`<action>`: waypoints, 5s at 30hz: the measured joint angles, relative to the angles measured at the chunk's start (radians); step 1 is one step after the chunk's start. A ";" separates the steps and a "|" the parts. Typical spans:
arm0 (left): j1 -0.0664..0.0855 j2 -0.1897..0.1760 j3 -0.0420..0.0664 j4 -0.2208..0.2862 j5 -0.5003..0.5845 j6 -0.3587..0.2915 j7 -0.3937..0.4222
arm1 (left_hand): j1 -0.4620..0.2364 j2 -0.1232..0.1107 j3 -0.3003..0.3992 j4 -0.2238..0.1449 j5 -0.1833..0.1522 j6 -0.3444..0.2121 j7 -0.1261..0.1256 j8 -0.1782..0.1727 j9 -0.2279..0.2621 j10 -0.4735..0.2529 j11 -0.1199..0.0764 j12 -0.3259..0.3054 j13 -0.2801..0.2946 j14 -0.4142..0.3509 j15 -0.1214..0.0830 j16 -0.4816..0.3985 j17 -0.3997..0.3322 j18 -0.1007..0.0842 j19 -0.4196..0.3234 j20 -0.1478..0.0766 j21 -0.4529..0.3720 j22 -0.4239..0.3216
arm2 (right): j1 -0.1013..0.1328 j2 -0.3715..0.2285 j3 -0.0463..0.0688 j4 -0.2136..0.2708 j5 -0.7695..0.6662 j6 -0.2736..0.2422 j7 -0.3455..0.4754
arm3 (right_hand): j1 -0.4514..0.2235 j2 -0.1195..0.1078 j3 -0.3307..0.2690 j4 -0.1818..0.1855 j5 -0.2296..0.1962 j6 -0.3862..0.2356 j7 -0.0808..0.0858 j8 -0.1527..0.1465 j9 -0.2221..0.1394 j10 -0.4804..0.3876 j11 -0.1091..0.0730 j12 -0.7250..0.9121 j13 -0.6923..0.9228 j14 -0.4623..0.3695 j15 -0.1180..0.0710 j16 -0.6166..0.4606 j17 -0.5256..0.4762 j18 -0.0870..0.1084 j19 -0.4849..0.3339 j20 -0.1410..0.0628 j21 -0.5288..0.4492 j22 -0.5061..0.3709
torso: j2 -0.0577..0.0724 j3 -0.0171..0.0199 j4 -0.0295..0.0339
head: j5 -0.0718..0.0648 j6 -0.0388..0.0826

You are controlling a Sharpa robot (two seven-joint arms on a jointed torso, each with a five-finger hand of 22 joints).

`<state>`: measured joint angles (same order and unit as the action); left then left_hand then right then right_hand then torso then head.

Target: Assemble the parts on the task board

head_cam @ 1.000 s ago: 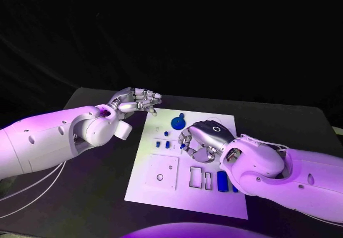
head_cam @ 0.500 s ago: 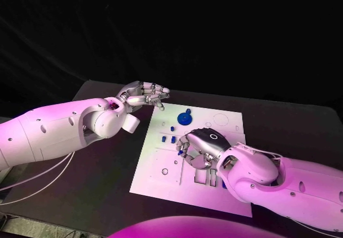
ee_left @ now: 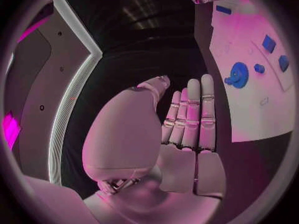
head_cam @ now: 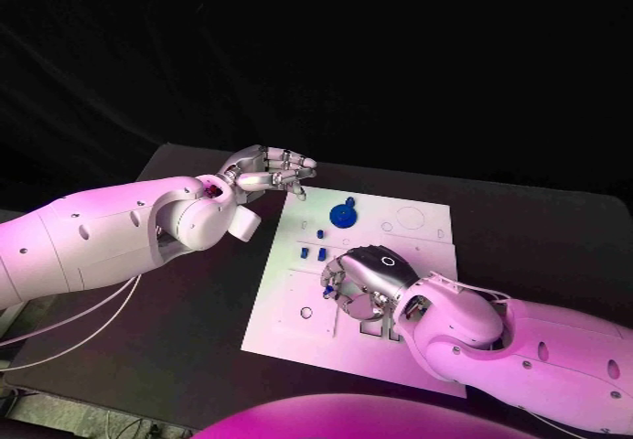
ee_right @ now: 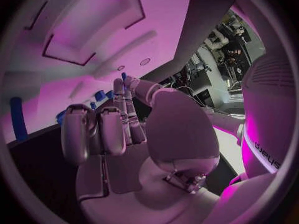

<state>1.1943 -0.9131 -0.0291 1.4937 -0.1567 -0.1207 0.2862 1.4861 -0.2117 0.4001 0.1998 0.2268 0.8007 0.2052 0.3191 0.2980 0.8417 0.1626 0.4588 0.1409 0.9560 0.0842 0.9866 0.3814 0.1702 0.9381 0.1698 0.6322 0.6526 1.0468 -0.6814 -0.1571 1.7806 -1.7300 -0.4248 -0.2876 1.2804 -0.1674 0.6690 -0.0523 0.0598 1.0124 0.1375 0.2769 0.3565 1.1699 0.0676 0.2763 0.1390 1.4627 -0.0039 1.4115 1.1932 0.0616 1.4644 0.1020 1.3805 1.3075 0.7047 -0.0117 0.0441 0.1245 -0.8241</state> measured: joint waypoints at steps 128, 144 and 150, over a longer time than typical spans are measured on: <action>0.000 -0.013 0.000 0.000 0.000 0.007 -0.009 | 0.000 0.000 0.000 0.000 0.000 -0.011 -0.003 0.009 0.001 -0.014 0.000 0.013 0.002 -0.004 0.004 0.004 0.002 0.000 -0.003 0.003 -0.004 0.000 | 0.153 -0.260 0.009 0.021 0.177 0.219 0.029 | 0.209 0.092 -0.563 0.219 0.043 -0.120 0.043 -0.137 -0.027 -0.226 0.052 -0.043 -0.073 0.004 0.040 -0.027 -0.101 0.016 -0.042 0.025 -0.235 0.000 | -0.002 -0.0015 -0.0012 | -0.058 0.025; 0.000 -0.014 0.000 0.001 0.000 0.008 -0.011 | 0.000 0.000 0.000 0.000 0.000 -0.011 -0.003 0.014 0.002 -0.018 0.003 0.013 0.002 -0.004 0.004 0.004 0.003 0.000 -0.003 0.003 -0.004 0.001 | 0.132 -0.221 0.008 -0.011 0.168 0.205 0.030 | 0.178 0.036 -0.280 0.246 0.019 -0.009 0.035 -0.138 -0.059 -0.056 0.037 -0.129 -0.076 0.000 0.028 -0.027 -0.101 0.016 -0.028 0.018 -0.212 0.000 | -0.002 -0.0017 -0.0013 | -0.056 0.020; 0.000 -0.015 0.000 0.001 0.000 0.008 -0.012 | 0.000 0.000 0.000 0.000 0.000 -0.011 -0.003 0.014 0.002 -0.018 0.003 0.013 0.002 -0.004 0.004 0.004 0.003 0.000 -0.003 0.003 -0.004 0.001 | 0.130 -0.218 0.008 -0.017 0.159 0.201 0.030 | 0.161 0.018 -0.212 0.235 0.013 0.003 0.030 -0.138 -0.059 -0.034 0.032 -0.143 -0.076 0.004 0.025 -0.027 -0.101 0.016 -0.024 0.014 -0.209 0.000 | -0.002 -0.0011 -0.0024 | -0.055 0.020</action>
<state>1.1939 -0.9279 -0.0293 1.4947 -0.1571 -0.1123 0.2742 1.4861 -0.2117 0.4002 0.1998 0.2268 0.7901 0.2017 0.3335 0.2996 0.8239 0.1661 0.4722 0.1427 0.9523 0.0878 0.9905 0.3844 0.1701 0.9346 0.1732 0.6283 0.6538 1.1766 -0.8996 -0.1491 1.7640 -1.5714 -0.2235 -0.2571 1.4412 -0.1493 0.4566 0.1831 0.0731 1.0155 0.1672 0.1385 0.2977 1.1359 0.0995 0.1330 0.0627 1.4664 0.0211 1.3845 1.0923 0.0774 1.4399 0.1164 1.1716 1.3075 0.7024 -0.0128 0.0417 0.0696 -0.8040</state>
